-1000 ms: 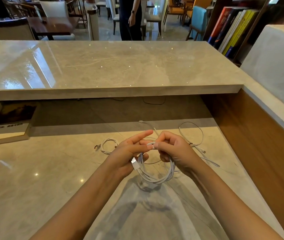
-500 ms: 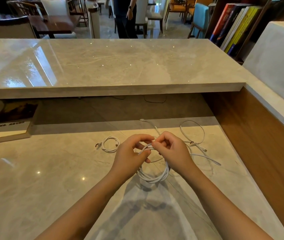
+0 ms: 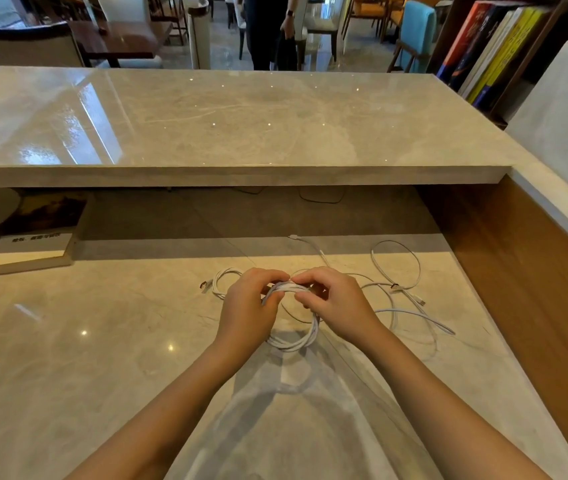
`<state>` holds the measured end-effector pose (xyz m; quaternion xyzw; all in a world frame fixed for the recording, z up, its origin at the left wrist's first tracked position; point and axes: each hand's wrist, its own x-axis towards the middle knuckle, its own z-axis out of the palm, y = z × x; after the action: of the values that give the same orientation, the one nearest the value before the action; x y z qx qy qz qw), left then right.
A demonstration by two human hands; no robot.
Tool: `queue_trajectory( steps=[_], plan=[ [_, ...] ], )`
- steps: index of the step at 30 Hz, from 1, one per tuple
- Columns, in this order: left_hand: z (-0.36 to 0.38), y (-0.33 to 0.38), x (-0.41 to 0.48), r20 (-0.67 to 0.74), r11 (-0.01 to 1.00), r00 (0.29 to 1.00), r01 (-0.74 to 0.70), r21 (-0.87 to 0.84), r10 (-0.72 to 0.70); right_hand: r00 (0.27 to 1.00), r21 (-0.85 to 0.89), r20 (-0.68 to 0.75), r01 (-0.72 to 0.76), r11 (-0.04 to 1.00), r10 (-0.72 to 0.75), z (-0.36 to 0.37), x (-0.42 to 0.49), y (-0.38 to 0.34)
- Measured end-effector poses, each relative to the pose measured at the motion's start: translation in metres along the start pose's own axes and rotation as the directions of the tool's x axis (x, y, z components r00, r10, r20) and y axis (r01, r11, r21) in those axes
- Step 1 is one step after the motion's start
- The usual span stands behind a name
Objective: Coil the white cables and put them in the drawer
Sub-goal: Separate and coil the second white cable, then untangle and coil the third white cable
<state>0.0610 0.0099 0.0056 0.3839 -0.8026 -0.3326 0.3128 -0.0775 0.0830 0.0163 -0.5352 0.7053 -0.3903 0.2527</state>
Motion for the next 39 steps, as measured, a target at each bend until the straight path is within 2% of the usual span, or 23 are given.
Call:
queue_trajectory(
  steps=[4,11,14,17,19,21,24,26,30,35,39],
  plan=[
    [0.001,-0.015,-0.002,0.004,0.997,1.0,-0.03,0.069,0.03,0.998,0.055,-0.06,-0.032,0.998,0.035,0.017,0.011,0.004],
    [-0.003,-0.054,0.001,0.052,0.982,0.999,-0.008,0.187,-0.002,0.973,0.192,0.015,-0.229,0.954,0.23,0.061,0.034,0.016],
    [-0.014,-0.072,0.013,-0.059,0.976,0.978,0.203,0.076,-0.199,0.952,0.229,-0.057,-0.281,0.932,0.301,0.082,0.054,0.02],
    [-0.031,-0.092,0.023,-0.149,0.891,0.879,0.439,-0.116,-0.453,0.908,0.31,-0.116,-0.351,0.884,0.402,0.1,0.077,0.025],
    [-0.036,-0.105,0.026,-0.113,0.806,0.803,0.56,-0.19,-0.585,0.879,0.371,-0.13,-0.386,0.845,0.459,0.113,0.091,0.028],
    [-0.034,-0.112,0.027,-0.049,0.758,0.766,0.622,-0.199,-0.641,0.853,0.416,-0.146,-0.406,0.814,0.501,0.127,0.101,0.029],
    [-0.027,-0.117,0.031,-0.073,0.778,0.779,0.607,-0.163,-0.623,0.834,0.369,-0.222,-0.408,0.835,0.506,0.147,0.11,0.029],
    [-0.026,-0.117,0.034,-0.112,0.804,0.797,0.581,-0.127,-0.593,0.858,0.237,-0.266,-0.383,0.893,0.439,0.152,0.112,0.029],
    [-0.023,-0.123,0.036,-0.102,0.855,0.853,0.517,0.04,-0.511,0.91,0.018,-0.237,-0.346,0.938,0.34,0.149,0.111,0.033],
    [-0.021,-0.124,0.043,-0.039,0.864,0.875,0.484,0.137,-0.483,0.934,0.093,-0.113,-0.33,0.939,0.34,0.14,0.108,0.037],
    [-0.026,-0.126,0.048,0.01,0.863,0.871,0.486,0.138,-0.492,0.947,0.041,-0.011,-0.32,0.947,0.321,0.129,0.105,0.037]
  ],
)
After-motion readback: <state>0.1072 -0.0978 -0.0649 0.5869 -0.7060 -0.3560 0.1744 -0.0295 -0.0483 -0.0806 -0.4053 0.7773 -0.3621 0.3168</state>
